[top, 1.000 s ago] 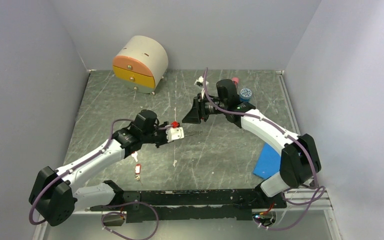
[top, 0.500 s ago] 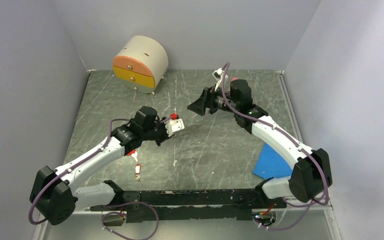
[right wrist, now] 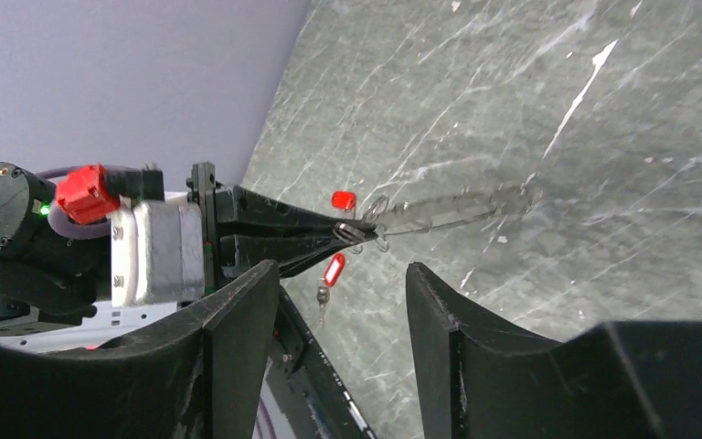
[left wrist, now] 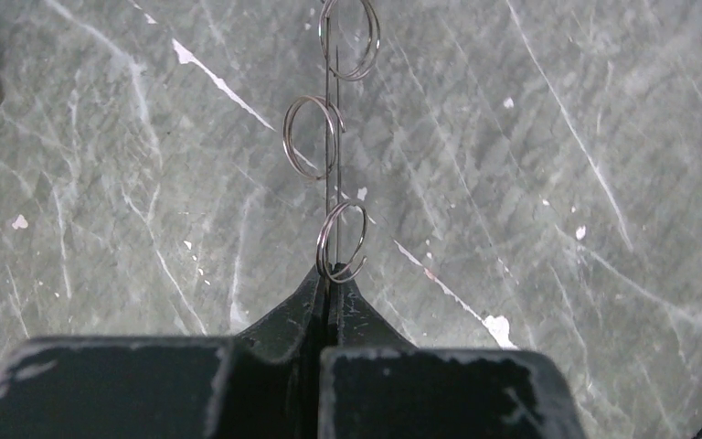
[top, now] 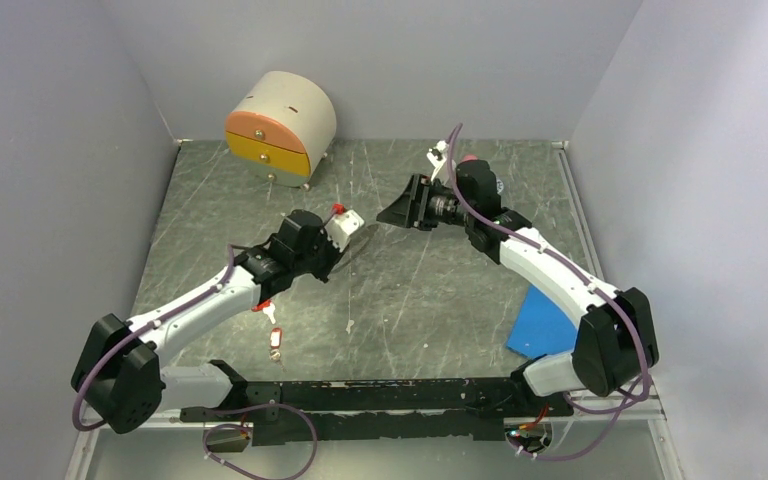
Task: Put the keys on the keyring
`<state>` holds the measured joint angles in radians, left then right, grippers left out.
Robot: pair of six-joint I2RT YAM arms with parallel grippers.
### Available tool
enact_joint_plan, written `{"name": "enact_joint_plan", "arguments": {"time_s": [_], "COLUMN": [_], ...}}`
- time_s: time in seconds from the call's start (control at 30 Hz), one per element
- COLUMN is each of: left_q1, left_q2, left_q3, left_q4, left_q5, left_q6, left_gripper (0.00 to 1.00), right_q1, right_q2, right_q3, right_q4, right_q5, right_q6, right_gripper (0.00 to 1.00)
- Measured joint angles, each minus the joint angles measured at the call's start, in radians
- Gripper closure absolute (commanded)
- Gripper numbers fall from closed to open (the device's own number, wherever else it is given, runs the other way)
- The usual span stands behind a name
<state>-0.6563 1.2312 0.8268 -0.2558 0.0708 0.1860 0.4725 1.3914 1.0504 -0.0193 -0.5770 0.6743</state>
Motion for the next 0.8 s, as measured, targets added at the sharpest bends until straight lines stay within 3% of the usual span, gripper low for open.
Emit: {"name": "enact_joint_plan", "arguments": {"time_s": [0.13,0.2,0.67,0.8], "left_q1": [0.0,0.0,0.0,-0.003], "left_q2": [0.003,0.004,0.016,0.019], "left_q3": [0.0,0.0,0.0,0.0], "left_q4": [0.042,0.062,0.079,0.079], "left_q5": [-0.037,-0.056,-0.122,-0.123], "left_q6": [-0.081,-0.109,-0.145,-0.145], "left_gripper": [0.97,0.97,0.97,0.97], "right_q1": [0.038,0.074,0.139,0.139], "right_q2": [0.025,0.055,0.208,0.241], "right_q3": [0.003,0.014,0.078,0.104], "right_q4": [-0.008,-0.024,-0.005,0.016], "right_q5": [0.008,0.023,0.103,0.116], "right_q6": [0.041,0.05,0.158,0.182], "right_gripper": [0.48,0.56,0.57,0.69]}}
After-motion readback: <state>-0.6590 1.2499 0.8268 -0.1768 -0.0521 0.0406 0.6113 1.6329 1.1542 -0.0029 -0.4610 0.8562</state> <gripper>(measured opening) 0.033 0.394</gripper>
